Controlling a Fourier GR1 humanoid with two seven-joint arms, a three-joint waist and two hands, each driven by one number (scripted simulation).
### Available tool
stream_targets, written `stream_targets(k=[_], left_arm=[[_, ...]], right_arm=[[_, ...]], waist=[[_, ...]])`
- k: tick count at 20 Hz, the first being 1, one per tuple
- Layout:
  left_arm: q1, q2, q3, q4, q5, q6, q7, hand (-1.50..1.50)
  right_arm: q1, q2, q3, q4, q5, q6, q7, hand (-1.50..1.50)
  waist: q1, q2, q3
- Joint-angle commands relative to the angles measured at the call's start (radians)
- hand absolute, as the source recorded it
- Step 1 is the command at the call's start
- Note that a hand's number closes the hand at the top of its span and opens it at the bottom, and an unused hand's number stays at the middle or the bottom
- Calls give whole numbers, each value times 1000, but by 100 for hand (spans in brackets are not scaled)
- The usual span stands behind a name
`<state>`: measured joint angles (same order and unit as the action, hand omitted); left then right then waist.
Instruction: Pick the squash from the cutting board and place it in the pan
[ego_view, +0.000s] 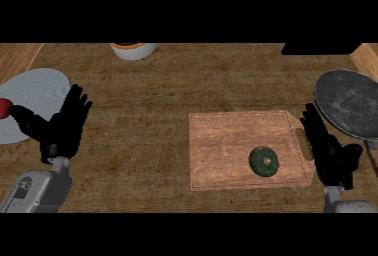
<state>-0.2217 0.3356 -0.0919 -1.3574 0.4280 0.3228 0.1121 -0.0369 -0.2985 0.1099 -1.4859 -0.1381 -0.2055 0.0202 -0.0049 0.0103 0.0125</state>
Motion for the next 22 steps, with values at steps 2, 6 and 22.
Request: stream_targets(k=[2,6,22], left_arm=[[2,-37,-78,-86,-89,24,-47,0],[33,-21,-172,-180,-158,-66,-177,0],[177,-96,-249,-219,-229,-95,-269,0]], right_arm=[[7,15,-33,-64,-25,29,-121,150],[-78,-1,-73,-218,-56,52,-215,150],[472,-177,-94,-544,319,-59,-37,-150]], waist=[[-1,-14,-12],[-2,-27,-12],[9,-10,-14]])
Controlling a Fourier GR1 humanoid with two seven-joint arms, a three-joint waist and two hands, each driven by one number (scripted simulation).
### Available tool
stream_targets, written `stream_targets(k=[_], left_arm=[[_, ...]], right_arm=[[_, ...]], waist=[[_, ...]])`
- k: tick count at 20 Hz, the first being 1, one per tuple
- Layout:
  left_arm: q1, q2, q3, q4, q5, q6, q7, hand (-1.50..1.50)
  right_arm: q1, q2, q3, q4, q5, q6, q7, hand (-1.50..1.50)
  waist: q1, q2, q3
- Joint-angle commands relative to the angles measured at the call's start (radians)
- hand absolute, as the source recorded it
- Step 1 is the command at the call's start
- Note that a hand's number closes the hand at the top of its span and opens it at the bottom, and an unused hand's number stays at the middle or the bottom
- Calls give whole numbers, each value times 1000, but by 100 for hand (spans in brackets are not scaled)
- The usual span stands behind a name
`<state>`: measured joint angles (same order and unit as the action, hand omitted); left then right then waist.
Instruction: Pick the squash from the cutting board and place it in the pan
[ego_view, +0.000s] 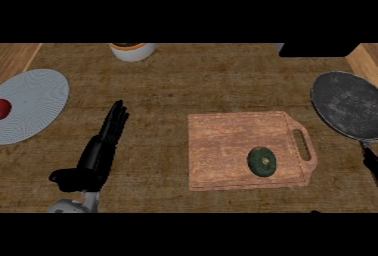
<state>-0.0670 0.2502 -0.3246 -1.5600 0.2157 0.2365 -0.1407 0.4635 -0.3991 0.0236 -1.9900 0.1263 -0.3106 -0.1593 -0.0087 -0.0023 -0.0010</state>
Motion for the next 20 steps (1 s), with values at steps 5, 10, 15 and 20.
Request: stream_targets(k=[5,10,15,20], left_arm=[[-7,-31,-25,-25,-37,7,21,0],[-25,-15,14,40,-20,-35,-17,0],[-10,-44,-10,49,-47,-23,-26,0],[-50,-66,23,66,-49,-30,-1,0]], right_arm=[[-166,-146,55,-62,172,127,447,-150],[-278,-181,213,1,304,255,629,-150],[-442,-136,343,147,381,375,752,-150],[-541,-12,431,259,497,410,852,-150]], waist=[[26,6,-1],[35,9,-2],[37,8,0],[15,4,1]])
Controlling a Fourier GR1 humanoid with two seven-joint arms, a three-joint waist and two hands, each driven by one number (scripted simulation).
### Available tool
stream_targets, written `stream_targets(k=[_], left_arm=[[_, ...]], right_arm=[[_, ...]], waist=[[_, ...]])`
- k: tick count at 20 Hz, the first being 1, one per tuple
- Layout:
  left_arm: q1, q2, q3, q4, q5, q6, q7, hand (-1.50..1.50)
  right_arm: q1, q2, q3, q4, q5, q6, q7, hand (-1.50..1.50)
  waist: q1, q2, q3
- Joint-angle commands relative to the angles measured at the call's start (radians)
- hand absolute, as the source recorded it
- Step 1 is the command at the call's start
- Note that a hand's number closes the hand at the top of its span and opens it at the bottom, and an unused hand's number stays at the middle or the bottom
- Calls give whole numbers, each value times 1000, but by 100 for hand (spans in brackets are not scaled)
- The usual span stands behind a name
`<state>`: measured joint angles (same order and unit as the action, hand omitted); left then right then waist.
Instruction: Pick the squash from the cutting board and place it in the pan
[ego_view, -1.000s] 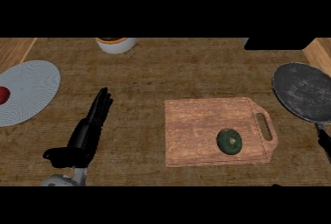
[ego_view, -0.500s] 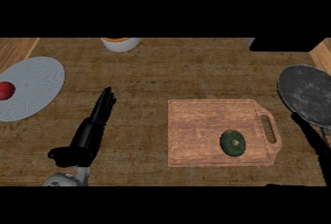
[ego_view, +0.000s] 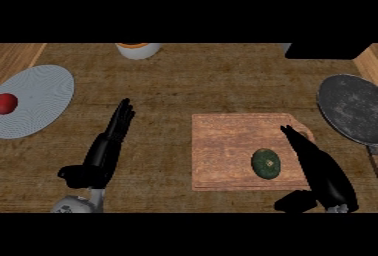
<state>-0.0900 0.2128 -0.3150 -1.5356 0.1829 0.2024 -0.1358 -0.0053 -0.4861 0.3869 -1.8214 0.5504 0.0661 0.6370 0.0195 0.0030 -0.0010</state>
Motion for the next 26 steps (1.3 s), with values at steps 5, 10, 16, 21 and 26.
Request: stream_targets(k=[5,10,16,21,26], left_arm=[[37,-25,55,-15,-51,-39,-1,0],[71,-54,86,-5,-60,-83,-35,0],[-18,-86,120,11,-82,-96,36,0],[40,-112,143,44,-115,-126,-30,0],[60,-106,141,-11,-120,-132,7,0]], right_arm=[[-72,160,3,125,104,67,37,-150],[-15,148,-71,117,114,106,-25,-150],[-34,254,-76,259,191,-1,-103,-150],[-5,268,-127,238,208,32,-139,-150],[-133,361,-121,479,272,-25,-125,-150]], waist=[[-18,-3,1],[-19,-3,1],[-20,-3,1],[-20,-3,1],[-16,-3,1]])
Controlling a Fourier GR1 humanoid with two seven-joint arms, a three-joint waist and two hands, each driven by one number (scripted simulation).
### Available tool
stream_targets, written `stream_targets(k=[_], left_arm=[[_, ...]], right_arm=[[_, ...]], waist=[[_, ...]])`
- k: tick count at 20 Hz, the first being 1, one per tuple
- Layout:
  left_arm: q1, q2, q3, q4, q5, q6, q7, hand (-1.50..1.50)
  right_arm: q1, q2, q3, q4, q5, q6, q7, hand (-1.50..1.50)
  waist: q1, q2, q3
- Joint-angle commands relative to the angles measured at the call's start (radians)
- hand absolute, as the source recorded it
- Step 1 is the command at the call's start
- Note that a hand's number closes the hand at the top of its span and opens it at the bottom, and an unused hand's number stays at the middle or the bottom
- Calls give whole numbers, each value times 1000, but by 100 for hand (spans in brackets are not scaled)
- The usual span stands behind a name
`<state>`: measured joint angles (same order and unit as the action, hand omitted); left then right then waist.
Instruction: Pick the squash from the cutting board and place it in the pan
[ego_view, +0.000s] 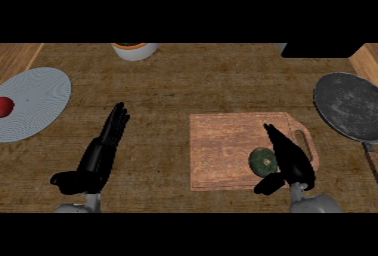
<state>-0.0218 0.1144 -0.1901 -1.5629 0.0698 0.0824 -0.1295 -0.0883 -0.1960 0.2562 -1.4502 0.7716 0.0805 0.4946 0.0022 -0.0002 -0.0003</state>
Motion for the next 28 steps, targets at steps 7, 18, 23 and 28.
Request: stream_targets(k=[7,18,23,28], left_arm=[[14,-25,12,-20,-14,-23,6,0],[51,-17,38,-8,-18,-70,-13,0],[44,-26,31,-52,-23,-62,8,0],[-9,-31,33,-22,-38,-53,46,0]], right_arm=[[-67,-13,23,165,75,69,-100,150],[-113,28,-7,201,211,-96,-135,150],[-200,41,-122,260,198,-132,-64,150],[-472,116,-170,351,267,-123,171,150]], waist=[[1,1,0],[3,0,0],[10,1,1],[13,2,0]])
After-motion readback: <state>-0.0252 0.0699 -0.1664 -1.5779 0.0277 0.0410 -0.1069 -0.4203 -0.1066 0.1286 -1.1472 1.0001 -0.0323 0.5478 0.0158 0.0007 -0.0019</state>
